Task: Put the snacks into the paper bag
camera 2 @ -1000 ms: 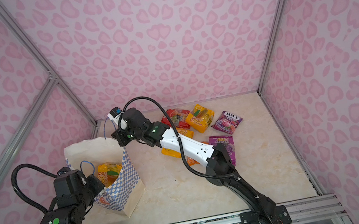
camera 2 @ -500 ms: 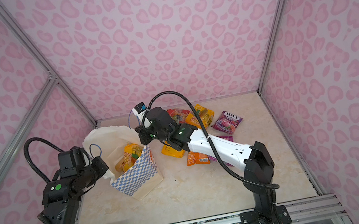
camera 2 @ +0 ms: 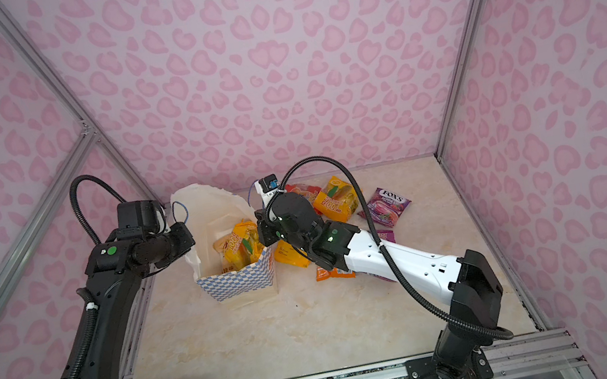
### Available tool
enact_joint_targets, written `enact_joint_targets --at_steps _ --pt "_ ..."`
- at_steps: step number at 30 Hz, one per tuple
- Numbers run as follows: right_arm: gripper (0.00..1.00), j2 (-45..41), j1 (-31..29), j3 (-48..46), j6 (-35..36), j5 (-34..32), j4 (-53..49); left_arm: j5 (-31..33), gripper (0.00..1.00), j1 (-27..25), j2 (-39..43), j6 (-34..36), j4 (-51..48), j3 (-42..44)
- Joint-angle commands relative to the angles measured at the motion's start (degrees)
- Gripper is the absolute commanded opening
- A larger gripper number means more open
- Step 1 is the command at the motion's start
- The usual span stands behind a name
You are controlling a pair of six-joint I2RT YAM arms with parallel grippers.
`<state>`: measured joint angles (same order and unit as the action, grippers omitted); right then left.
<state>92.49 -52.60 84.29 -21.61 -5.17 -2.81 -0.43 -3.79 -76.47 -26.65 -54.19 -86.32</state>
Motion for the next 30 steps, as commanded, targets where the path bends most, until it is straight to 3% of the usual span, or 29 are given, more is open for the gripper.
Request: enact_joint_targets --at_steps 1,6,14,21,30 --pt "0.0 0.49 -0.52 0.22 -1.15 -1.18 4.04 0.54 0.03 -0.4 -0.89 1.66 -1.34 -3.23" --pt "0.0 3.73 -0.9 3.88 -4.33 1.44 2.61 0.24 0.03 -1.0 -3.25 3.1 -2.09 -3.52" --pt "0.02 6.06 -3.05 8.26 -6.48 0.99 -0.47 6.93 0.03 -0.95 -2.79 6.77 -3.92 -3.7" --pt "0.48 6.19 -2.29 8.66 -7.48 -1.38 -4.25 6.85 0.03 -0.95 -3.52 7.92 -2.34 -1.07" --pt "0.83 -1.96 -0.74 4.51 -2.66 -5.45 -12.28 7.23 0.03 -0.95 -0.2 9.19 1.81 0.69"
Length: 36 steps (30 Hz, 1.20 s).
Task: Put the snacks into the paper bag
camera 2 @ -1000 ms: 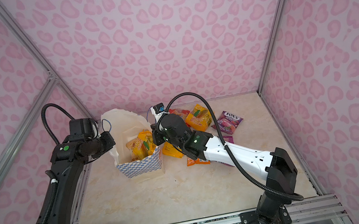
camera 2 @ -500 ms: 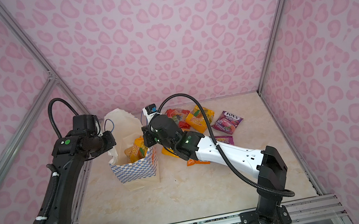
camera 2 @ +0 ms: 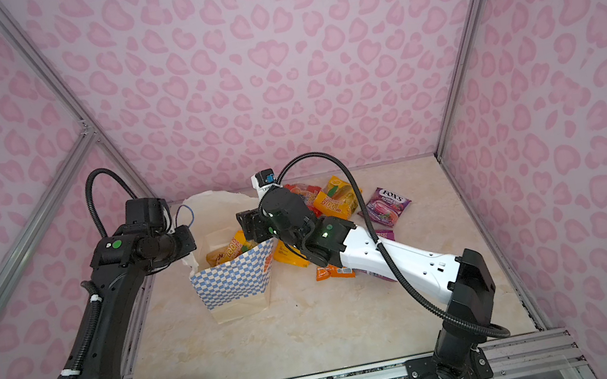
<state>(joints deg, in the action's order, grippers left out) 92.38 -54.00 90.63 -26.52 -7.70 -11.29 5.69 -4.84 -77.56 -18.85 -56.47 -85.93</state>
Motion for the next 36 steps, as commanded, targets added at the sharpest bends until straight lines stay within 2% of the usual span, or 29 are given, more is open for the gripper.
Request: enact_joint_targets --at_steps 1,9,13,15,18,24,30,36 --pt "0.85 -3.32 1.71 -3.33 2.23 -3.27 -5.06 1.16 0.03 0.1 1.31 1.4 4.63 0.69" --pt "0.87 -15.36 13.34 -20.65 -0.92 -1.26 -10.49 -0.2 0.03 0.11 4.08 -0.74 5.3 0.07" --pt "0.94 -20.11 21.94 -29.1 -4.18 3.14 -11.66 -6.66 0.03 1.88 7.07 -2.66 6.94 2.25" --pt "0.95 -22.59 24.65 -32.91 -5.19 3.76 -10.95 -4.82 0.03 1.94 7.7 -2.19 7.61 3.07" --pt "0.95 -25.31 27.12 -36.99 -5.96 4.95 -9.37 -2.59 0.03 1.94 7.32 -1.6 7.15 3.09" --pt "0.97 -25.33 31.26 -40.02 -5.78 8.78 -10.19 -6.29 0.03 2.2 6.84 -1.74 9.02 6.54" --pt "0.98 -26.36 34.54 -44.63 -5.12 12.01 -8.32 -5.14 0.03 2.37 8.4 -1.82 11.66 10.34" --pt "0.98 -25.19 35.6 -46.38 -4.94 13.36 -6.76 -7.35 0.03 2.6 7.93 -1.89 11.95 10.85"
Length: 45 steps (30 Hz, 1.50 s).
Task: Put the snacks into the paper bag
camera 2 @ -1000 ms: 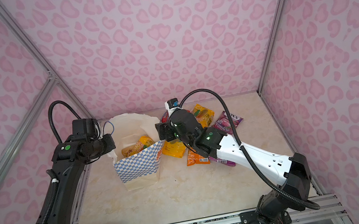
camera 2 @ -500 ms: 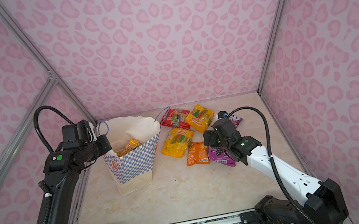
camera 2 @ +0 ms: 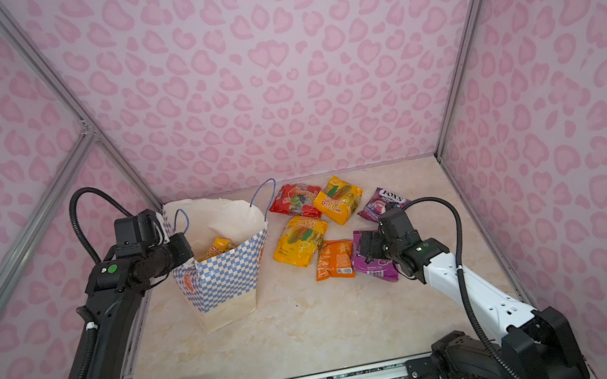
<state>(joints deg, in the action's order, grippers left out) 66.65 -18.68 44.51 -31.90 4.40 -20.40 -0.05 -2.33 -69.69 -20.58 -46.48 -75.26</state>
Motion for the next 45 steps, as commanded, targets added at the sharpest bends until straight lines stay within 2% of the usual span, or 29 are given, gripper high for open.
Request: enact_joint_targets --at_steps 1,6,11,15,20,26,30,34,38,45 --pt "0.98 0.73 0.45 -0.36 0.5 1.63 2.33 -1.48 0.03 0.13 0.3 -0.25 2.08 0.29" --pt "0.98 3.34 1.79 -0.87 -0.33 2.22 2.5 -0.71 0.03 0.78 1.23 -1.09 2.36 0.88" --pt "0.97 4.56 6.23 -1.25 -1.67 3.77 1.91 0.5 0.03 1.68 0.35 -2.34 1.42 1.07" --pt "0.97 4.55 10.1 -2.56 -3.19 3.81 2.84 -1.98 0.03 2.59 1.84 -3.34 2.71 2.14" --pt "0.97 4.9 13.58 -3.57 -1.77 3.64 2.73 -7.5 0.03 3.77 4.66 -3.76 4.95 2.67" --pt "0.97 7.86 15.16 -5.79 -1.61 9.96 6.87 -10.94 0.03 5.72 6.25 -4.9 6.98 3.67" --pt "0.94 10.38 15.15 -6.95 -1.86 14.75 11.49 -13.68 0.03 7.14 5.85 -5.7 8.03 4.29" --pt "0.85 12.43 15.11 -8.07 -3.03 17.97 15.68 -13.44 0.03 8.17 5.6 -5.8 7.57 4.25" --pt "0.7 14.17 14.89 -9.17 -4.0 20.6 19.52 -13.31 0.03 8.57 5.88 -5.79 7.73 4.34" --pt "0.3 17.04 12.41 -10.19 -6.19 21.47 23.56 -12.13 0.03 8.89 6.0 -5.77 7.19 5.05"
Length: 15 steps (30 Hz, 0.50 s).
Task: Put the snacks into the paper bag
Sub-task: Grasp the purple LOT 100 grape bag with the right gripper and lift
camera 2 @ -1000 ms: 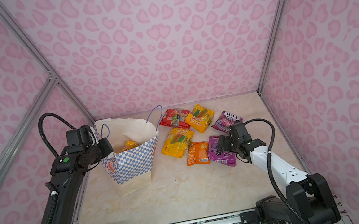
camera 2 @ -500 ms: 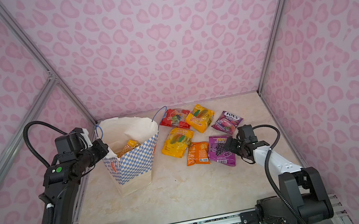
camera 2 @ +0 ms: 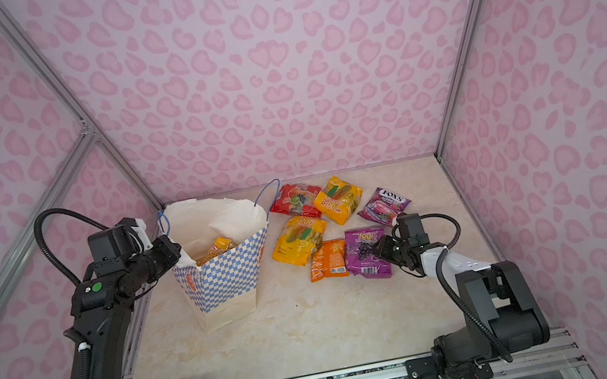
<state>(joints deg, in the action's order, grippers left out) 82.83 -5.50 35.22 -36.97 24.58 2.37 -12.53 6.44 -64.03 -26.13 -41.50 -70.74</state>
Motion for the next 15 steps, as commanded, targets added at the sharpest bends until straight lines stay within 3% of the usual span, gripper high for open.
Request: enact_joint_targets --at_steps 1,6,15 --pt "0.25 0.82 -1.07 -1.07 -1.45 1.26 1.17 1.29 0.04 0.07 0.76 -0.4 2.26 1.57" --pt "0.0 -2.04 -2.14 -0.88 -1.43 0.69 0.96 4.24 0.03 0.15 2.56 -0.16 1.81 5.75" --pt "0.0 -14.24 -4.35 1.89 0.78 -0.32 -4.38 9.66 0.04 0.15 8.31 0.33 1.26 9.08"
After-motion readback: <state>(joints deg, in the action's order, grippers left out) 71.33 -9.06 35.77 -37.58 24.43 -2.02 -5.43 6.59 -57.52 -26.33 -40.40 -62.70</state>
